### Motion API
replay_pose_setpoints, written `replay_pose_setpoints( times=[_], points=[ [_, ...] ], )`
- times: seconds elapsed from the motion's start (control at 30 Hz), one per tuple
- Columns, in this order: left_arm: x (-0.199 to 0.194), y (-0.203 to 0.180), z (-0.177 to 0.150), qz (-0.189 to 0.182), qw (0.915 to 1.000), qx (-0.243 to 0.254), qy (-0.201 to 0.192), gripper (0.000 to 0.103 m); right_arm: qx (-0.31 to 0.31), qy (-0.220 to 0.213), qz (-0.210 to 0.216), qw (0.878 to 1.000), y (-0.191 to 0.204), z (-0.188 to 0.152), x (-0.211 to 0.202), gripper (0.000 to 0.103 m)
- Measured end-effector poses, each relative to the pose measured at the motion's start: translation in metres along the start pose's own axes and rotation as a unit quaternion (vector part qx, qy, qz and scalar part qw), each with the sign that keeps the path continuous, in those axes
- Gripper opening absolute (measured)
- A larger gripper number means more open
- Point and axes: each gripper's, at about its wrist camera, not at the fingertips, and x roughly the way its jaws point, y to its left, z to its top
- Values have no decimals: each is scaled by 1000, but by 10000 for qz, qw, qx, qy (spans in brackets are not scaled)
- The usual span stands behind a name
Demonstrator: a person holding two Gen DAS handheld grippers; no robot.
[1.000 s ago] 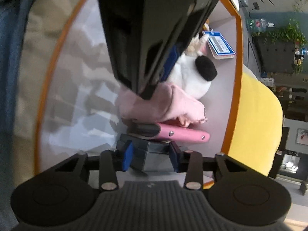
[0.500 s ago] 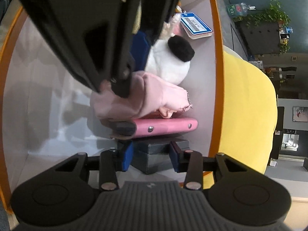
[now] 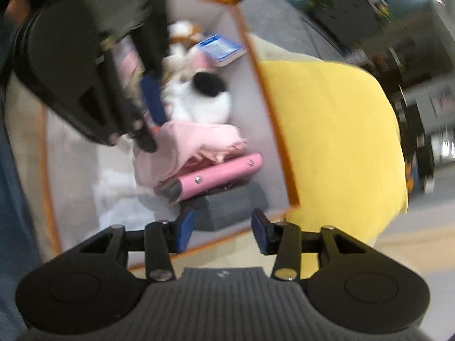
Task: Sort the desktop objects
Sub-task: 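Grasp the brown cardboard box with the left gripper while the right gripper grasps the maroon card pack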
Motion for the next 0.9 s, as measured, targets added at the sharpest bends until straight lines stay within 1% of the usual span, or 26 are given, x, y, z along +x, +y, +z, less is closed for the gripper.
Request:
replay_pose_setpoints(
  times=[0.03,0.1,0.13,0.2,0.27,0.37,0.4,0.43,0.47,0.5,0.53,0.57,0.6,0.67,0.7,0.77,0.8,0.83,0.87,0.9],
  points=[
    [-8,-7,-3,-54,10000,-1,-46,24,267,-11,8,9996,-6,-3,-8,48],
    [-25,-24,-8,-115,9998,55,-174,24,709,-183,-10,9973,-18,-14,-28,48],
    [-33,-35,-9,-145,9995,119,-241,24,907,-194,-7,9957,-15,-26,-38,48],
    [-50,-62,-9,-280,9983,324,-390,24,1318,-170,41,9911,-23,-40,-54,48],
    [-59,-88,-6,-416,9964,543,-503,26,1602,-95,49,9870,-29,-59,-64,48],
    [-71,-132,-9,-663,9909,1004,-600,31,1836,170,43,9828,-24,-89,-69,48],
    [-58,-143,1,-756,9884,1182,-579,33,1855,293,43,9822,-21,-100,-69,48],
    [-37,-145,13,-832,9861,1332,-535,35,1851,415,42,9818,-17,-110,-68,48],
    [-25,-159,10,-883,9837,1489,-481,39,1839,532,49,9815,-12,-120,-69,48],
    [-19,-171,11,-918,9808,1668,-416,46,1832,627,64,9811,-8,-128,-68,48],
    [-7,-170,16,-955,9779,1826,-360,52,1835,731,76,9803,-4,-138,-69,48],
    [0,-183,15,-1004,9745,1984,-300,59,1855,837,102,9790,0,-146,-66,48],
    [6,-194,13,-1050,9710,2137,-221,59,1891,951,141,9773,3,-154,-62,48],
    [23,-194,13,-1097,9657,2352,-49,59,1852,1191,163,9753,8,-166,-53,47],
    [34,-207,13,-1095,9634,2447,77,59,1796,1298,176,9750,10,-171,-47,47],
    [61,-210,19,-1071,9608,2540,305,59,1734,1430,219,9742,12,-177,-41,47],
    [70,-219,19,-1067,9591,2587,432,59,1753,1523,310,9722,10,-178,-37,47],
    [75,-217,18,-1076,9578,2611,528,59,1735,1529,383,9721,9,-178,-35,47],
    [81,-226,17,-1115,9554,2661,635,62,1655,1516,431,9735,10,-176,-33,47],
    [83,-225,12,-1153,9528,2720,704,64,1569,1544,461,9744,10,-175,-30,47]
  ],
)
